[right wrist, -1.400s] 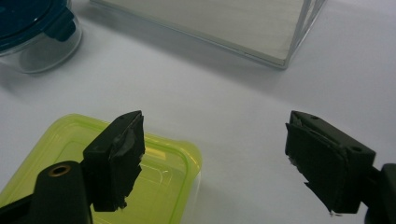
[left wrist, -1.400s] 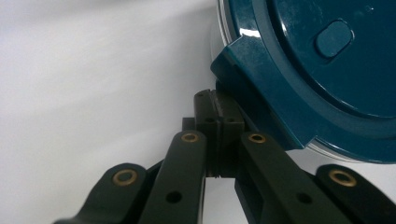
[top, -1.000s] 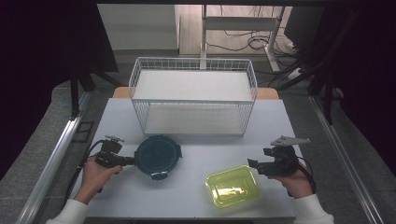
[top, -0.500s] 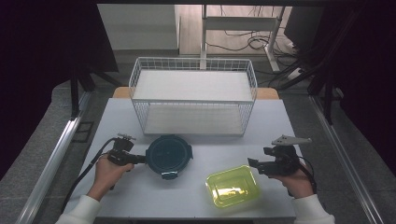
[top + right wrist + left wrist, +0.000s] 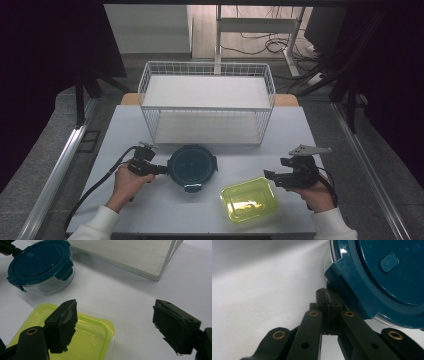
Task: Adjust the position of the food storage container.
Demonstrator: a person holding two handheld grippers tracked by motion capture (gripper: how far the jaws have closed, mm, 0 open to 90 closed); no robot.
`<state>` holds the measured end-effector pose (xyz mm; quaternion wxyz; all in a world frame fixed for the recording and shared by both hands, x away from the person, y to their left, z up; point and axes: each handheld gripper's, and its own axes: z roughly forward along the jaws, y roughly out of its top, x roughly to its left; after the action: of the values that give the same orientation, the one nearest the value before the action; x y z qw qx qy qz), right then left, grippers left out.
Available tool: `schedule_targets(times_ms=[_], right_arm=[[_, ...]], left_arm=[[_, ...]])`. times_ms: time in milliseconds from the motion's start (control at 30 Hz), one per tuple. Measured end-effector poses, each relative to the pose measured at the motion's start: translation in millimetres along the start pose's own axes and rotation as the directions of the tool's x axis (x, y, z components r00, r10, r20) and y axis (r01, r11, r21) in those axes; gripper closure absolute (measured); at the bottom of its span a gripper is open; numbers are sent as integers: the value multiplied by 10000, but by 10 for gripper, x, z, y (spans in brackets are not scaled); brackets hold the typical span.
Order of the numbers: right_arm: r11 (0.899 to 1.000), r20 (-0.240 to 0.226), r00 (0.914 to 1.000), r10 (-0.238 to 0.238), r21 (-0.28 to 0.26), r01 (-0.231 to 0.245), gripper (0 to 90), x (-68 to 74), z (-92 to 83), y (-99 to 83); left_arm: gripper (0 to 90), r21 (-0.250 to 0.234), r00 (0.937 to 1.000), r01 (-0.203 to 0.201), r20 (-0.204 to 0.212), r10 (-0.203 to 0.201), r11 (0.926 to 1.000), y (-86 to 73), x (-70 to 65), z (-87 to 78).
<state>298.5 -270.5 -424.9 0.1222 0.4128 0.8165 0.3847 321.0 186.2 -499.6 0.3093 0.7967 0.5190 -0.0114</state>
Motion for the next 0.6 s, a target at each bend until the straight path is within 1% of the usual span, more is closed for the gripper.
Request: schedule_targets(times_ms=[100,267,367,600], right_arm=[[10000,-7,10000,-3,-27,3,201,7,0,6],[10000,-26,10000,-60,-10,60,201,24,11,12],[10000,-76,9999,-69,-26,69,201,30,16,14],[9999,-32,10000,-67,-146,66,201,52,16,37]], left_arm=[[900,-12,9999,-115,-12,115,9999,13,-42,23],[900,-94,9998,-68,190,69,9999,17,-58,49],[900,-115,9997,-94,234,96,9999,12,-57,50],[900,-145,9998,-56,215,59,9999,9,-71,55]])
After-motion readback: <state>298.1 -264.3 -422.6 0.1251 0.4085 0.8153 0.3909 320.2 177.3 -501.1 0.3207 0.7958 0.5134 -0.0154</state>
